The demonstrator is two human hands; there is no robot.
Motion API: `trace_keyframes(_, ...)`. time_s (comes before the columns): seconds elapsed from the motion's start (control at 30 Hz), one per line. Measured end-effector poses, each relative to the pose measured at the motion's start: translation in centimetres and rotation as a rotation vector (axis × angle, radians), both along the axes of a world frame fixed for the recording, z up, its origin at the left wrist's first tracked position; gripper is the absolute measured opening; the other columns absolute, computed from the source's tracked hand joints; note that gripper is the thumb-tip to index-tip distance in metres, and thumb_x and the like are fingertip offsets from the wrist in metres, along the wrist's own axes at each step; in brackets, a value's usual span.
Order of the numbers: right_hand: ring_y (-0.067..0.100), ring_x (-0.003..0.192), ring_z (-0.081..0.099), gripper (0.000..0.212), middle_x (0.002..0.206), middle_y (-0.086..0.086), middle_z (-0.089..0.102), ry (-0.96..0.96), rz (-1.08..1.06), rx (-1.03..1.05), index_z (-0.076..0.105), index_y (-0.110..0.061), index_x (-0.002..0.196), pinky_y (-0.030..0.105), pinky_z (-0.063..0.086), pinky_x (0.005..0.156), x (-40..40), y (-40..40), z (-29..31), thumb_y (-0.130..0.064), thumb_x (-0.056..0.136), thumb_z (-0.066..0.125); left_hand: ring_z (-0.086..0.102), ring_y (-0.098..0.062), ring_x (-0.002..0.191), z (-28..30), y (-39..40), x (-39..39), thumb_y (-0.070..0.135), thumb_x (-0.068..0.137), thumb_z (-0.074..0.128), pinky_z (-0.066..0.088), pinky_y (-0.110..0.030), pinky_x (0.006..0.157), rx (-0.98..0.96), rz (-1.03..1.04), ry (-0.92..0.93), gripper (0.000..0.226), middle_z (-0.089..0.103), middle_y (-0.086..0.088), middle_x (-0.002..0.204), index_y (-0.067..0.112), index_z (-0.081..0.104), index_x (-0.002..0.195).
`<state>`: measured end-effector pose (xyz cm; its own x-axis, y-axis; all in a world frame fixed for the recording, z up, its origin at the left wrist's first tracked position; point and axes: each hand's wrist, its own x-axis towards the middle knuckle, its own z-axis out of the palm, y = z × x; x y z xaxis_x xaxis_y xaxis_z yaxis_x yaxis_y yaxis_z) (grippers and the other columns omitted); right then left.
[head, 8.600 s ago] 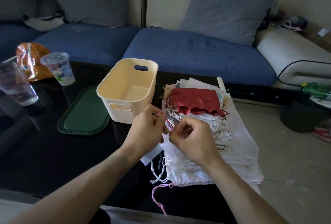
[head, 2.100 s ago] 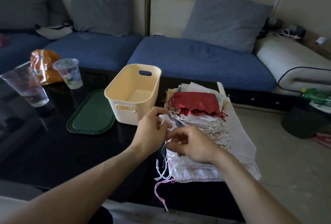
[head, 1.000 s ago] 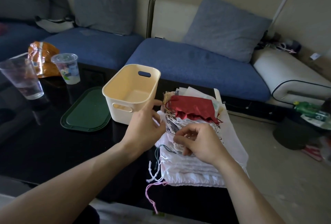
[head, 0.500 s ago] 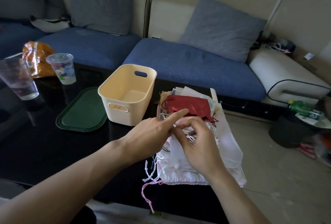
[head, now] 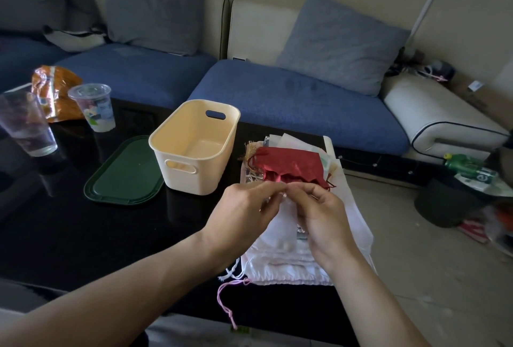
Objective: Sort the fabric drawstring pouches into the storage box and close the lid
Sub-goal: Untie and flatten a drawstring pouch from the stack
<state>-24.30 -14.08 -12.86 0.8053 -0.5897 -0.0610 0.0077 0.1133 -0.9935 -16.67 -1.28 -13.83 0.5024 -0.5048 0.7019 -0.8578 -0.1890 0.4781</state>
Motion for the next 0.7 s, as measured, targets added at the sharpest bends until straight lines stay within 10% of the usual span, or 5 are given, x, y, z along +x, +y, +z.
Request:
trace_keyframes(0.17, 0.022, 0.076, 0.063, 0.011, 0.079, 0.009, 0.073, 0.059, 0.003, 0.145, 0.079, -0.015, 0.076, 0.03, 0.05, 0.064, -0.2, -0.3, 0.3, -0.015, 0.086, 0.075, 0.059, -0.007, 0.07, -0.1, -0.1, -0.1, 0.015, 0.092, 0.067, 0.051, -0.024, 0.063, 0.059, -0.008, 0.026, 0.01, 0.069, 0.006, 0.086, 0.013, 0.072, 0.1)
trace_keyframes(0.47, 0.013, 0.072, 0.068, 0.026, 0.083, 0.004, 0.075, 0.08, 0.084, 0.245, 0.079, -0.014, 0.088, 0.026, 0.053, 0.06, -0.4, -0.9, 0.5, -0.024, 0.064, 0.081, 0.055, 0.0, 0.068, 0.0, 0.1, 0.5, 0.012, 0.087, 0.071, 0.051, -0.022, 0.063, 0.015, -0.047, 0.026, 0.01, 0.067, 0.005, 0.082, 0.01, 0.076, 0.096)
trace_keyframes(0.7, 0.018, 0.071, 0.063, 0.008, 0.081, 0.01, 0.072, 0.132, 0.168, 0.184, 0.082, -0.013, 0.08, 0.028, 0.051, 0.065, -0.4, -1.0, 0.3, -0.01, 0.083, 0.075, 0.054, 0.002, 0.069, -0.3, 0.3, 1.2, 0.015, 0.083, 0.073, 0.05, -0.016, 0.066, 0.045, -0.018, 0.019, 0.015, 0.071, 0.001, 0.079, 0.008, 0.078, 0.096)
